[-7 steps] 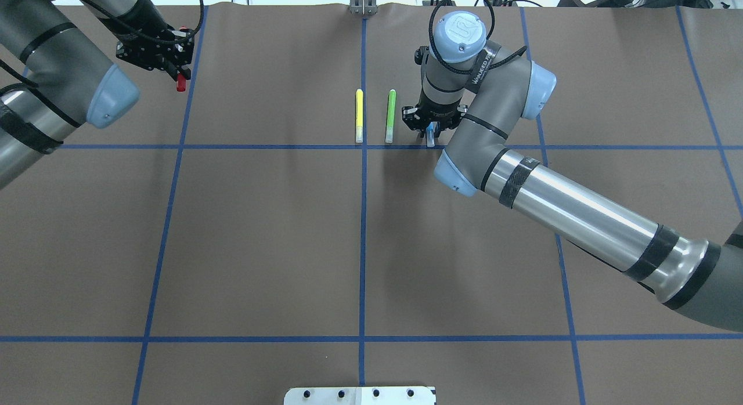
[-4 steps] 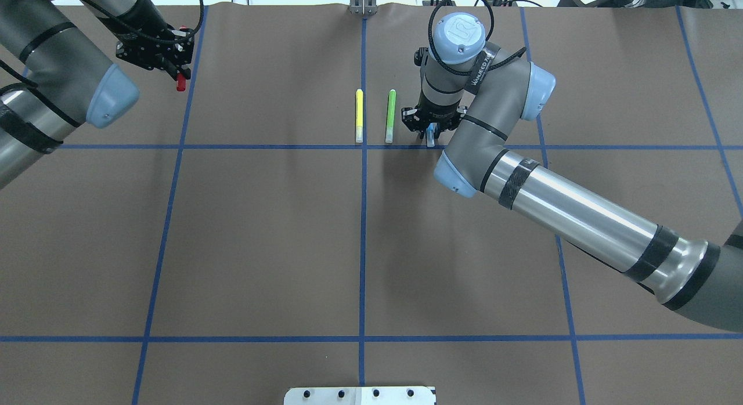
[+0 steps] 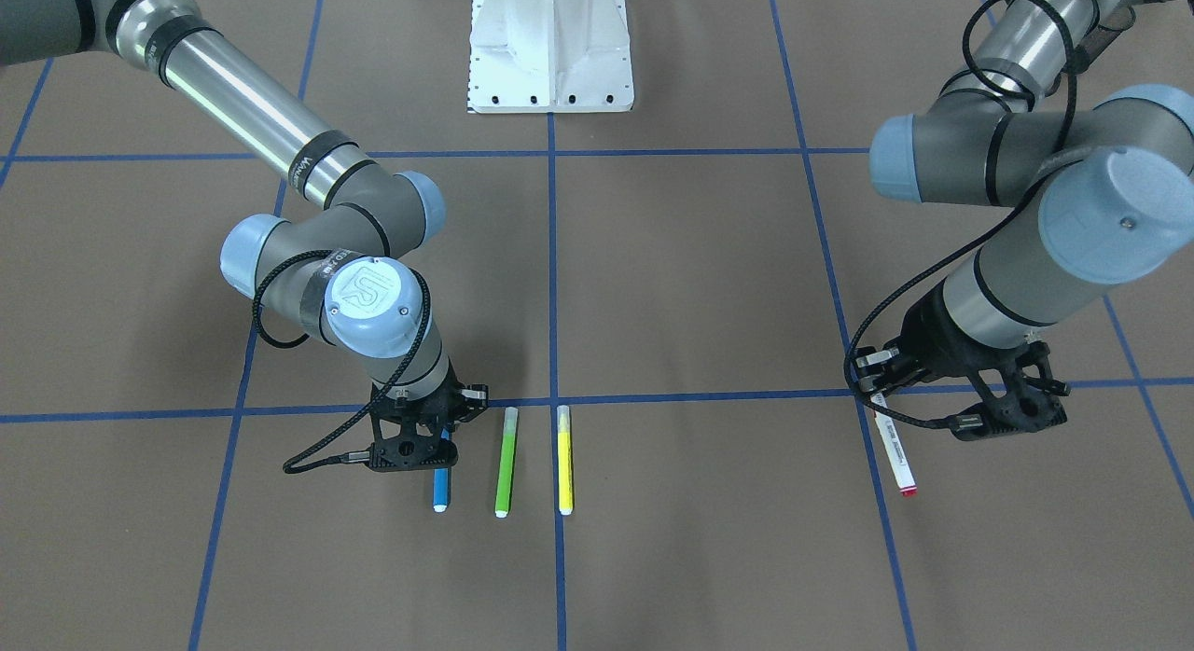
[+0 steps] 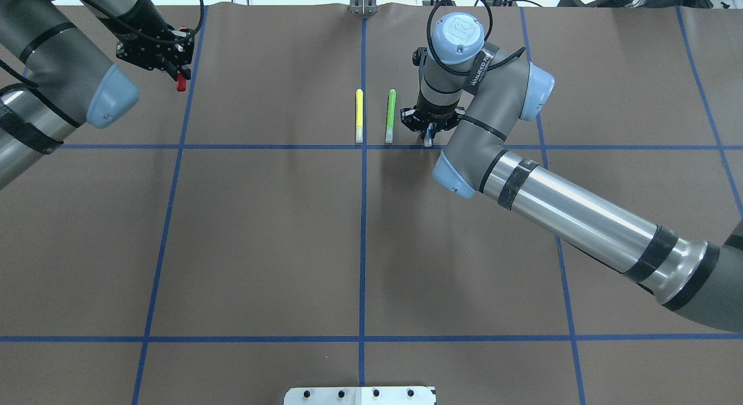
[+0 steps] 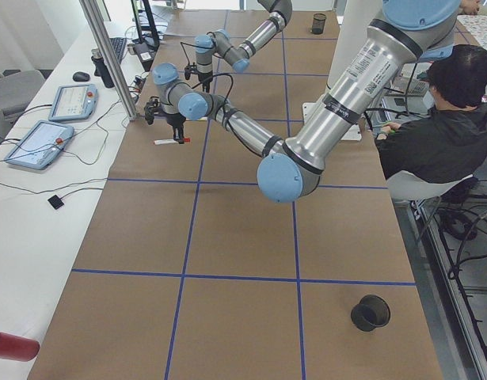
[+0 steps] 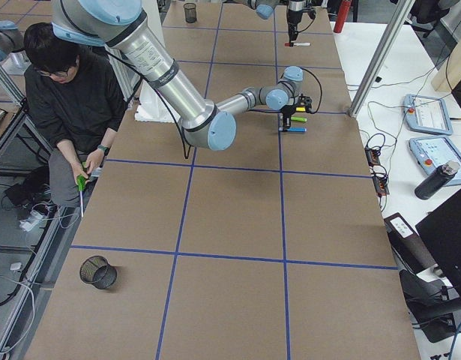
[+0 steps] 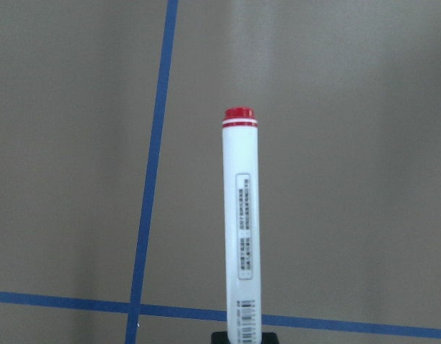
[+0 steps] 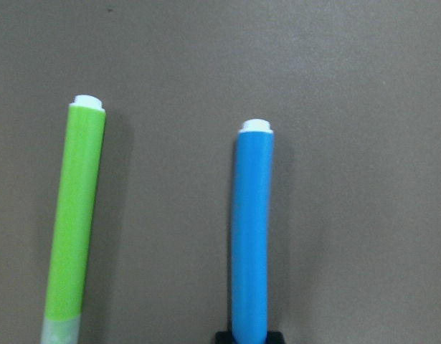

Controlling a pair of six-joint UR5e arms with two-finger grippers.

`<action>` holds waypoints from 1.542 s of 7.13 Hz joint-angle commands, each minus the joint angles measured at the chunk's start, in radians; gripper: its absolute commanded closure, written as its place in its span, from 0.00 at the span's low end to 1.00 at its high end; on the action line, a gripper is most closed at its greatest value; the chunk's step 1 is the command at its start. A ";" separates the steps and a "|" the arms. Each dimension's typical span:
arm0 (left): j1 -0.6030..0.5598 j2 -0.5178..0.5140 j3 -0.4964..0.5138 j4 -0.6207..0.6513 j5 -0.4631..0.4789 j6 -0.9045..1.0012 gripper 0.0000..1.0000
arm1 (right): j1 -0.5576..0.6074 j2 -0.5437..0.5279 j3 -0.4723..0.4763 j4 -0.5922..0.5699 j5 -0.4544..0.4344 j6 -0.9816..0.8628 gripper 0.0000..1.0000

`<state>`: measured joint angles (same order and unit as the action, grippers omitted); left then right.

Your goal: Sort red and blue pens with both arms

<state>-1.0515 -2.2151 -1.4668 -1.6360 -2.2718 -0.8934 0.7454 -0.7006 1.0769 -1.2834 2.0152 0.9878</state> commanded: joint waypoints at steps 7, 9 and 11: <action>-0.071 0.168 -0.217 0.157 0.015 0.233 1.00 | 0.208 -0.303 0.436 -0.412 0.048 -0.434 1.00; -0.135 0.225 -0.243 0.209 0.052 0.412 1.00 | 0.258 -0.382 0.541 -0.625 -0.069 -0.716 1.00; -0.178 0.328 -0.288 0.274 0.141 0.642 1.00 | 0.322 -0.500 0.615 -0.697 -0.115 -0.921 1.00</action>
<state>-1.1978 -1.9502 -1.7301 -1.3987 -2.1820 -0.3929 1.0236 -1.1201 1.6403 -1.9376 1.9275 0.1950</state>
